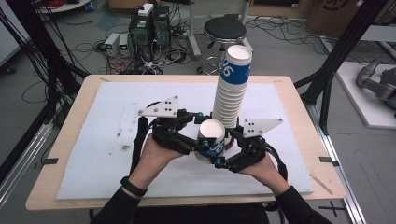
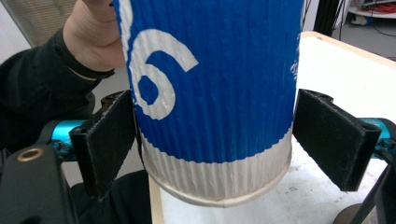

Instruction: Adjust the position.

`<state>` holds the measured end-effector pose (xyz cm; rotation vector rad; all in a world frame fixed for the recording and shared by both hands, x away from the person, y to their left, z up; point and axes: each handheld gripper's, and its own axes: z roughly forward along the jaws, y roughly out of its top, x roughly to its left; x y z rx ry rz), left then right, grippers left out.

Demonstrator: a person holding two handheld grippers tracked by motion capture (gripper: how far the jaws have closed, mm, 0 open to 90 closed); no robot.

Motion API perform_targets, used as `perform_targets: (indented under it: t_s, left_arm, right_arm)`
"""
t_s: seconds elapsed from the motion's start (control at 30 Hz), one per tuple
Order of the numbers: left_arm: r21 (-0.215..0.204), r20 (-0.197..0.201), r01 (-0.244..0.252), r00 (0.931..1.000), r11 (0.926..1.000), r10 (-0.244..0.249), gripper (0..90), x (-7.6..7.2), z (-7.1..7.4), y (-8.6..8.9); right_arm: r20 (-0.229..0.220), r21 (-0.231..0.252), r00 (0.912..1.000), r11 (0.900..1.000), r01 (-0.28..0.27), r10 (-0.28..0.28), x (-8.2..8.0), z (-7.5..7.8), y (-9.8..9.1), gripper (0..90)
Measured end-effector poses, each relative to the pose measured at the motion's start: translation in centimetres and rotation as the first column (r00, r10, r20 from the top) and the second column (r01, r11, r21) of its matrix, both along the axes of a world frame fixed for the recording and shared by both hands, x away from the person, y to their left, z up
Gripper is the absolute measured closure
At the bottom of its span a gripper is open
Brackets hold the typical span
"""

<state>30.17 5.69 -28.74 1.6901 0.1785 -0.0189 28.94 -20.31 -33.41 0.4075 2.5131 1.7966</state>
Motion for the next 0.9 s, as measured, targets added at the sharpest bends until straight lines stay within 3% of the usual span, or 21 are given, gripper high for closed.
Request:
perform_targets:
  t_s: [0.13, 0.47, 0.9]
  left_arm:
    - [0.001, -0.005, 0.003, 1.0000, 1.0000, -0.003, 29.4, 0.03, -0.07, -0.09]
    - [0.016, -0.019, 0.007, 0.9998, 0.9999, -0.007, 29.3, 0.17, 0.04, 0.06]
    - [0.097, -0.022, 0.005, 0.9997, 0.9953, -0.003, 25.4, 0.21, 0.71, 0.41]
  right_arm:
    - [0.024, -0.009, 0.9997, 0.9999, -0.006, 0.006, -0.06, 0.04, -0.02, 19.0]
    - [0.034, -0.016, 0.9992, 0.9997, -0.020, 0.020, -0.02, 0.19, -0.42, 21.9]
    - [0.028, -0.036, 0.9992, 0.9990, -0.027, 0.028, 0.21, 0.16, -0.54, 23.3]
